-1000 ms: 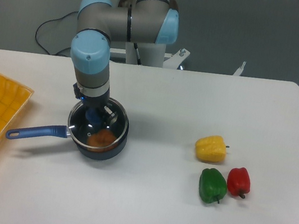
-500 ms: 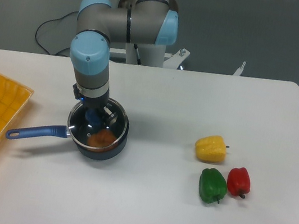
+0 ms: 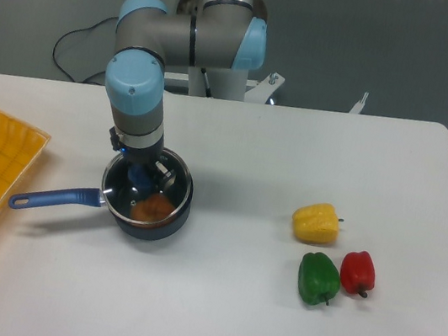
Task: Close the pot lid
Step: 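Hold the lid seated on the saucepan and release the knob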
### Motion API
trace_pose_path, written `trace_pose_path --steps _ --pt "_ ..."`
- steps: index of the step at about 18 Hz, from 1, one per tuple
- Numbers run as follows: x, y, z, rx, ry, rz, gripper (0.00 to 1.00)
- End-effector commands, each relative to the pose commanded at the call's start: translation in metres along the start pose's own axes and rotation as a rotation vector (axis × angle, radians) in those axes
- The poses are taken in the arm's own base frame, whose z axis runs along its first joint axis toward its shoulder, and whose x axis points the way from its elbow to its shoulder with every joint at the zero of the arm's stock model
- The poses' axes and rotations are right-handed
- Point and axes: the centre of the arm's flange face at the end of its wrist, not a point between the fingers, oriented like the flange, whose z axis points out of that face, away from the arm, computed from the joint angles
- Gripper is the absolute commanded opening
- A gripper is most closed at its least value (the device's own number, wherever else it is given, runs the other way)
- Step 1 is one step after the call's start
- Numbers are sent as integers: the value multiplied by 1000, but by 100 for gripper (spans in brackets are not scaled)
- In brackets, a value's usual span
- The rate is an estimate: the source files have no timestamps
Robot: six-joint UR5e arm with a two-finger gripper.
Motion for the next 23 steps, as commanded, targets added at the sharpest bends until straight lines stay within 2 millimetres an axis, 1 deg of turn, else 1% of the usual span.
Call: trace_pose_path --steps 7,9,10,12,13,18,23 --pt "0 0 0 -1 -1 0 38" --pt "0 0 0 -1 -1 0 43" --pt "0 0 0 -1 -1 0 47" --pt "0 0 0 -1 -1 0 51" --pt "0 0 1 -2 0 1 55" --pt "0 0 0 -2 -2 2 58" --pt "-1 0 1 -4 -2 1 65"
